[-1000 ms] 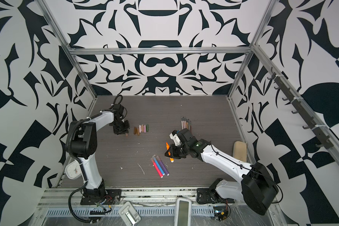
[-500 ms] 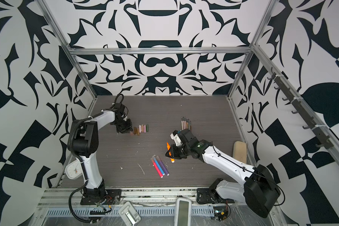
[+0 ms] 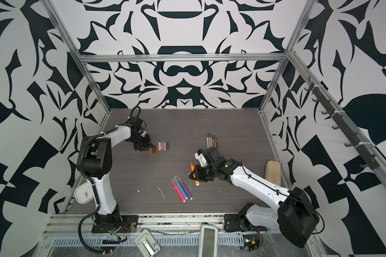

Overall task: Open the pen caps
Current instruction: 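Lower the orange cap by the caps while the right carries the marker away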

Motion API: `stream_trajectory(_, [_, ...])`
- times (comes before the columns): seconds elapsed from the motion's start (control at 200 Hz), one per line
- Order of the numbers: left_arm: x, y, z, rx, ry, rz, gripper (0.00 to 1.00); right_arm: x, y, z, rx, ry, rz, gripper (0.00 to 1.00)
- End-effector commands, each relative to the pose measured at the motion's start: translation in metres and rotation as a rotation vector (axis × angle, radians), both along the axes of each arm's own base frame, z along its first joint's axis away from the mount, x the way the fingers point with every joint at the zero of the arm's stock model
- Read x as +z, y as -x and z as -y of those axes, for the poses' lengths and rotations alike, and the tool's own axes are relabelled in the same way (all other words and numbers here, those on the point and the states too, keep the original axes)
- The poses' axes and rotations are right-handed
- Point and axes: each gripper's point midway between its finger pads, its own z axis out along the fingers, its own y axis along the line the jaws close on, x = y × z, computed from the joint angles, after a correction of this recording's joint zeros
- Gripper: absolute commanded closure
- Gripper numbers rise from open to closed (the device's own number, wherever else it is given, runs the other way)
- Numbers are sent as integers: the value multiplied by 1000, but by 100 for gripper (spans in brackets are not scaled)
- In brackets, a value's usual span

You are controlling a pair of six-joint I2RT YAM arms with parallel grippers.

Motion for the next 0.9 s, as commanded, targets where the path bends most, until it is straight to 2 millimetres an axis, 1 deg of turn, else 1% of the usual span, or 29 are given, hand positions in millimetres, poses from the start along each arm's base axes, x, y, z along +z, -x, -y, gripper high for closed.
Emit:
stream_trajectory(0.0, [0,1,6,3,30,-16,67,14,-7,-3,-1,-16,42,100])
stream_trajectory(0.295, [0,1,8,2,43,-18,67,16,-8,-3,1,-13,45,100])
stream_trajectory(0.4, [1,4,7,-1,43,-19,67,28,-12,-5,2,-32,72,100])
stream_trajectory(0.505, [2,10,6,-5,43,-19,67,43,-27,6,-12,-26,110,100])
stream_trajectory(0.62, [9,14,6,-6,48,-10,67,56,-59,36,-60,2,150,100])
stream_trajectory(0.72, [23,17,7,-7,58,12,67,68,-95,71,-153,-6,149,100])
stream_trajectory(0.8, [40,20,7,-4,67,39,66,65,-122,103,-237,19,150,100])
stream_trajectory(0.895, [63,26,8,-2,87,75,66,47,-150,143,-345,50,127,100])
